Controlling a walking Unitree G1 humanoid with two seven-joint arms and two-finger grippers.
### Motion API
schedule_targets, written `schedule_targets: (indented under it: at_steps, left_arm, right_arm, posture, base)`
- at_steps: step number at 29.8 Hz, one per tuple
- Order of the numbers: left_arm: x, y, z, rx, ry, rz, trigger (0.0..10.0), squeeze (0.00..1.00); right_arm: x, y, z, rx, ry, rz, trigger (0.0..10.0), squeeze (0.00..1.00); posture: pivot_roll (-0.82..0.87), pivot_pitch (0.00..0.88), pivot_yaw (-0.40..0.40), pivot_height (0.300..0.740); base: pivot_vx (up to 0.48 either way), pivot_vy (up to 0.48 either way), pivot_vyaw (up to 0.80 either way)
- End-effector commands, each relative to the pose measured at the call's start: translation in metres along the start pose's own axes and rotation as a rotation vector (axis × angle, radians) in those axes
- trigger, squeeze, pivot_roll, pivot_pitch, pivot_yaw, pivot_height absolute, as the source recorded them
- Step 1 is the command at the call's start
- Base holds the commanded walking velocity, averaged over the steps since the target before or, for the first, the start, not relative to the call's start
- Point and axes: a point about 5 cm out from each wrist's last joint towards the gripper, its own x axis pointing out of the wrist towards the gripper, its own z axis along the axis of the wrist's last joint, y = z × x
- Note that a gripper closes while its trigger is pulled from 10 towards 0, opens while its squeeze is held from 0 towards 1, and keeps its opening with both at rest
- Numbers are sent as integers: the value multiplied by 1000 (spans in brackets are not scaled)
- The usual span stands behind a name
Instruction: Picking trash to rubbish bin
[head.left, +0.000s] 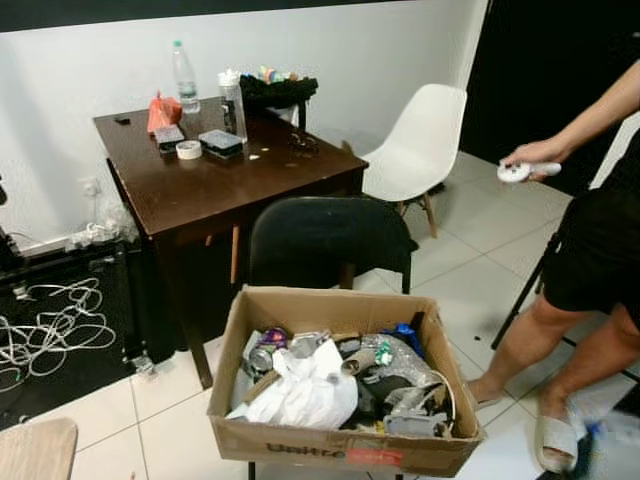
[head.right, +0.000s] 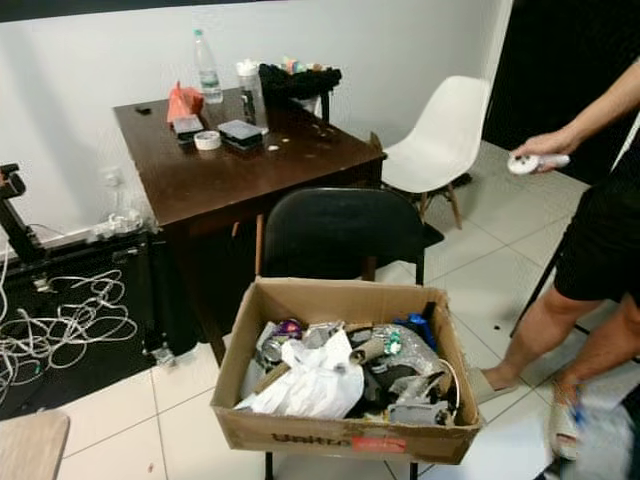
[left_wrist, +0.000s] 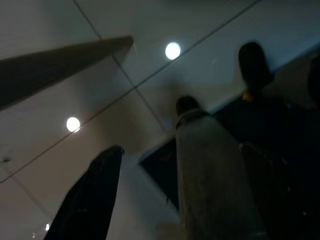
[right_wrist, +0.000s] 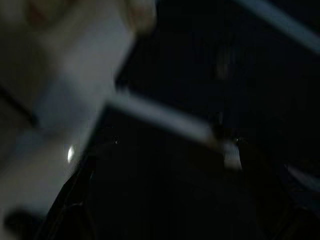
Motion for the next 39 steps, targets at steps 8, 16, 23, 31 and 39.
schedule_targets:
  at_steps: [8, 16, 23, 31, 39]
  left_arm:
    - [-1, 2, -7, 26, 25, -12, 10000, 0]
    - [-1, 2, -7, 46, 26, -35, 10000, 0]
    - [-2, 4, -8, 24, 29, -22, 10000, 0]
    - [-1, 2, -7, 7, 19, -6, 10000, 0]
    - [-1, -1, -9, 1, 43, -8, 10000, 0]
  right_arm:
    - [-35, 16, -104, -120, 328, 77, 10000, 0]
    - [-54, 25, -138, -270, 444, 169, 10000, 0]
    - [-48, 30, -126, -304, 408, 204, 10000, 0]
    - [-46, 36, -122, -367, 389, 241, 10000, 0]
    - [-49, 28, -129, -397, 410, 241, 10000, 0]
  posture:
    - [-227, 90, 65, 740]
    - [-202, 82, 60, 740]
    - [-199, 76, 59, 740]
    - [-193, 74, 44, 740]
    - [-197, 75, 43, 740]
  base:
    - [0, 0, 0]
    - [0, -267, 0]
    - [0, -399, 0]
    - [0, 0, 0]
    - [-44, 0, 0]
